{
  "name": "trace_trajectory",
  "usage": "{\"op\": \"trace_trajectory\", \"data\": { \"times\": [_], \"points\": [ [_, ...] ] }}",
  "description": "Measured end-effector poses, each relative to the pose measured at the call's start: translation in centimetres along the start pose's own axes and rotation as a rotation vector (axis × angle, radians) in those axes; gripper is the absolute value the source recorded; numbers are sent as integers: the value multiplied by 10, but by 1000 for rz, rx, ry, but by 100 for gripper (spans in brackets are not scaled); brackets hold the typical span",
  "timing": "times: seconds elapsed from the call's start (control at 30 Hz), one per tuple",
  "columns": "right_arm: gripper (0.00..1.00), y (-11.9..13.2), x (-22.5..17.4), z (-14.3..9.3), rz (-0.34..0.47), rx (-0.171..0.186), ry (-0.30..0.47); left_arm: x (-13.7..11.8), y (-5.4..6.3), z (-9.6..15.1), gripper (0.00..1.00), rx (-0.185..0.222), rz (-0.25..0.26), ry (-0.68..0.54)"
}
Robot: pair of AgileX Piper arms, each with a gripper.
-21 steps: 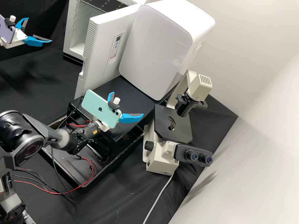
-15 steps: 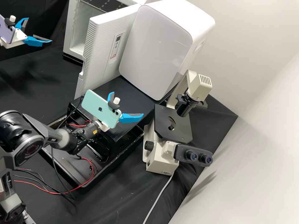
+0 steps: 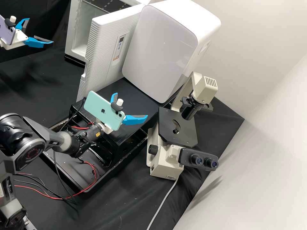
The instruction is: Close the incubator door
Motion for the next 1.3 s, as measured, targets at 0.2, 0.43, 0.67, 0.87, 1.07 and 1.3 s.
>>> {"op": "trace_trajectory", "data": {
  "times": [0.2,0.43,0.67,0.87,1.07,1.3],
  "points": [
    [100,-2,7,-3,0,-20,13,0,0,0,100,0,0,0],
    [0,1,27,-7,35,-37,24,0,0,0,100,0,0,0],
    [0,15,59,-23,107,-63,90,0,0,0,100,0,0,0],
    [0,22,81,-41,148,-100,152,0,0,0,100,0,0,0],
    [0,24,97,-53,164,-126,209,0,0,0,100,0,0,0],
    [0,22,114,-72,161,-176,303,0,0,0,100,0,0,0]
  ]
}}
